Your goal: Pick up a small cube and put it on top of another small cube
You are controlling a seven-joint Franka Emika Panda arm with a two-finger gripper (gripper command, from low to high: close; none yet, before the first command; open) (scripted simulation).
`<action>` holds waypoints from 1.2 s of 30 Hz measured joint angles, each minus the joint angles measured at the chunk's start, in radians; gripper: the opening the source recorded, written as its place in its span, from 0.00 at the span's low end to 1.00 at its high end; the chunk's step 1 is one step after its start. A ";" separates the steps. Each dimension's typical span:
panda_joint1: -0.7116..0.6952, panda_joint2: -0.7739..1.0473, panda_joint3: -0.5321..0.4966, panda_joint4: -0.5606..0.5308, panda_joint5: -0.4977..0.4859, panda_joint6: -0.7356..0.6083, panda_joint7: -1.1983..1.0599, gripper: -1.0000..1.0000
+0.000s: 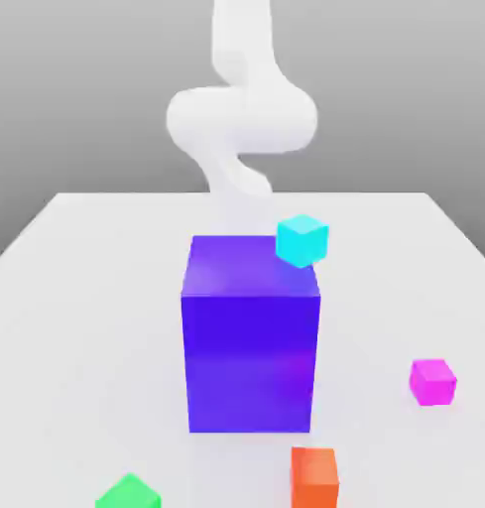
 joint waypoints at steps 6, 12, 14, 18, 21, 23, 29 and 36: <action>0.040 0.218 0.133 -0.091 0.032 0.122 0.133 0.50; 0.081 0.431 0.273 -0.181 0.022 0.242 0.292 0.50; 0.090 0.504 0.323 -0.210 0.006 0.281 0.354 0.50; 0.142 0.656 0.397 -0.269 -0.066 0.360 0.507 0.50; 0.202 0.774 0.407 -0.312 -0.149 0.417 0.642 0.50; 0.248 0.852 0.383 -0.330 -0.215 0.457 0.728 0.50; 0.430 1.062 0.167 -0.289 -0.421 0.608 0.898 0.00; 0.432 1.066 0.164 -0.288 -0.428 0.612 0.904 0.00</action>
